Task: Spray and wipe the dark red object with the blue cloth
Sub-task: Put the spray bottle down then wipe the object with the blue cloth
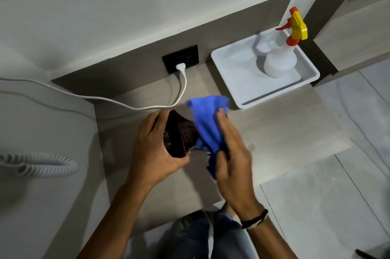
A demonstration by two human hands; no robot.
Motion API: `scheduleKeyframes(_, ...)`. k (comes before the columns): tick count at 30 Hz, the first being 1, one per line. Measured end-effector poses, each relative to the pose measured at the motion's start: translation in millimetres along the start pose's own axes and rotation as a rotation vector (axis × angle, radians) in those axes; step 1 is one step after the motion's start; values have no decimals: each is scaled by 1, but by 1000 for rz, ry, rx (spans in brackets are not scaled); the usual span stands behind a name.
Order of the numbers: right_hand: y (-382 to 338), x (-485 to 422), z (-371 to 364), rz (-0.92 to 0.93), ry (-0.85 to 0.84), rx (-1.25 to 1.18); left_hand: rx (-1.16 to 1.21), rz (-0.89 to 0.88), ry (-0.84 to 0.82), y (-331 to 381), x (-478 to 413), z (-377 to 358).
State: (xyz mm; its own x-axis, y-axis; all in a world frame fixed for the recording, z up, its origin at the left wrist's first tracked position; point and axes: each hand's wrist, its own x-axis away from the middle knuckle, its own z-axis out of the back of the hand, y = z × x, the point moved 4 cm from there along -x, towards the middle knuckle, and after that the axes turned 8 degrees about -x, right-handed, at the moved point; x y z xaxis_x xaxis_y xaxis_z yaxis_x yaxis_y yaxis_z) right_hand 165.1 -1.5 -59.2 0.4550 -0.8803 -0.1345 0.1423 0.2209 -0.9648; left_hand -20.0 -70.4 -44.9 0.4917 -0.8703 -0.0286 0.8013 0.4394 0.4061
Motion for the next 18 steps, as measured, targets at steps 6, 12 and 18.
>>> scheduleKeyframes(6, 25, 8, -31, 91, -382, 413, 35, 48, -29, -18, 4, -9)
scheduleKeyframes(12, 28, 4, -25, -103, -288, 330, 5, 18, 8, -9, 2, -6)
scheduleKeyframes(18, 19, 16, -34, 62, -417, 267, 43, 62, 4, -20, 7, -10)
